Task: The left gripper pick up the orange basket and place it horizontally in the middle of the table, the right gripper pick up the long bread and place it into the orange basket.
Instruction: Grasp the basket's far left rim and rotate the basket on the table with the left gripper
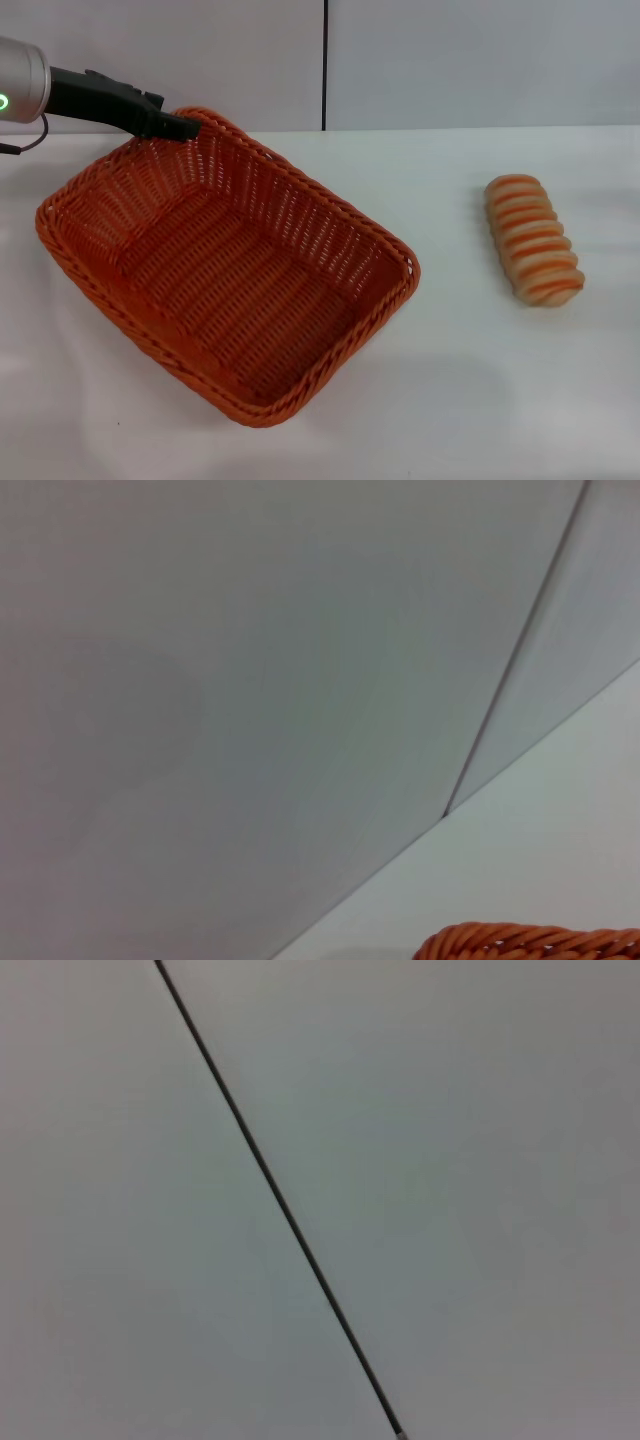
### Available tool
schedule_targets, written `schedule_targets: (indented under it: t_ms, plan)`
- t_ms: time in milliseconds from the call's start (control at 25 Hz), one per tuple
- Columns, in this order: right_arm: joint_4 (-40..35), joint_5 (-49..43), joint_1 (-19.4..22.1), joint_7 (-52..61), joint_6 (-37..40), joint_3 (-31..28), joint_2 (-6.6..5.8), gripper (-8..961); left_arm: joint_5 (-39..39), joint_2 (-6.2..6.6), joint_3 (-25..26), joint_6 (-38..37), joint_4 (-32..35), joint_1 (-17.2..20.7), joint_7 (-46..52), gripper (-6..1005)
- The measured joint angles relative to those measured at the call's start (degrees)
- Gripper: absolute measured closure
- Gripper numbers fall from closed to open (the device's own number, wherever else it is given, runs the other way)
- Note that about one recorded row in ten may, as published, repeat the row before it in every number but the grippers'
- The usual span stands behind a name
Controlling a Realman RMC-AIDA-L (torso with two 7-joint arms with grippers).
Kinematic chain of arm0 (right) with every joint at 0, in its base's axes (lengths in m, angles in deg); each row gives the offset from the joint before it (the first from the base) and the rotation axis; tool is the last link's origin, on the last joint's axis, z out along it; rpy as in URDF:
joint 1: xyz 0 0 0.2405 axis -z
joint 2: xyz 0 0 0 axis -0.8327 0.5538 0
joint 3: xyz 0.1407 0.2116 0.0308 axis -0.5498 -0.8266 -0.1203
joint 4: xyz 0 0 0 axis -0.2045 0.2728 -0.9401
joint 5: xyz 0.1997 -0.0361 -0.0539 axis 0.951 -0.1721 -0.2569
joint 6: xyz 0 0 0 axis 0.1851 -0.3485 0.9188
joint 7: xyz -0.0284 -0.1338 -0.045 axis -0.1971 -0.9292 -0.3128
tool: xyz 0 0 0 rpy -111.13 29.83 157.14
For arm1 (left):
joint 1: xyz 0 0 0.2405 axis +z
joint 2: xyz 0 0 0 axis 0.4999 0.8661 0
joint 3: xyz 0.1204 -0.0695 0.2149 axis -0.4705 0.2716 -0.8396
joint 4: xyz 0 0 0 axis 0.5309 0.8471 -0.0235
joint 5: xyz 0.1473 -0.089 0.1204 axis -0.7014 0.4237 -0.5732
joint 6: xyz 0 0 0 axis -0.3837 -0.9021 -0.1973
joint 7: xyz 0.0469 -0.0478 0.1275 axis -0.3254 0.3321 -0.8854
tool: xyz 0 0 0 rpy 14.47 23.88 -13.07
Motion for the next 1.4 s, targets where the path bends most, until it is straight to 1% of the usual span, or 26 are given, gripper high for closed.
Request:
schedule_targets:
  t_ms: [120,160,280,400,720,760,800,960,1040,1280,1400]
  plan:
    - [0.0,0.0,0.0,0.0,0.0,0.3,0.0,253,-0.4,-0.15,-0.1,0.5,0.0,0.0,0.1,293]
    - [-0.1,0.0,0.1,0.0,0.0,0.5,0.01,253,-1.4,-0.48,-0.1,1.6,0.0,0.0,0.4,297]
    - [-0.1,0.1,0.4,0.0,0.1,0.5,0.04,253,-2.4,-0.72,-0.1,2.0,0.0,0.0,0.7,345]
    - [0.0,0.2,0.7,0.0,0.1,0.5,0.04,253,-3.7,-1.22,-0.2,2.1,-0.1,-0.1,0.8,361]
    - [0.0,0.2,0.8,0.0,0.1,0.4,0.1,253,-4.3,-1.59,-0.2,3.2,-0.2,-0.1,1.2,405]
    - [0.0,0.2,0.8,0.0,0.1,0.3,0.09,252,-4.6,-1.76,-0.3,4.7,-0.2,0.0,2.1,410]
    - [0.0,0.3,1.0,0.0,0.1,0.1,0.09,252,-5.5,-1.95,-0.6,6.6,-0.2,0.1,3.7,415]
    - [0.0,0.5,1.5,0.0,0.0,-0.2,0.09,252,-6.7,-2.06,-1.3,7.0,-0.5,0.1,4.4,437]
    - [0.0,0.6,1.8,0.0,0.0,-0.6,0.1,252,-7.1,-2.1,-3.0,6.9,-0.7,0.1,4.9,448]
    - [0.0,0.7,2.1,0.0,0.0,-0.8,0.09,252,-6.8,-2.1,-4.2,6.7,-0.2,0.1,5.2,684]
    - [0.3,0.7,2.1,0.0,0.0,-0.8,0.09,252,-6.5,-2.14,-4.2,6.6,0.2,0.1,5.1,748]
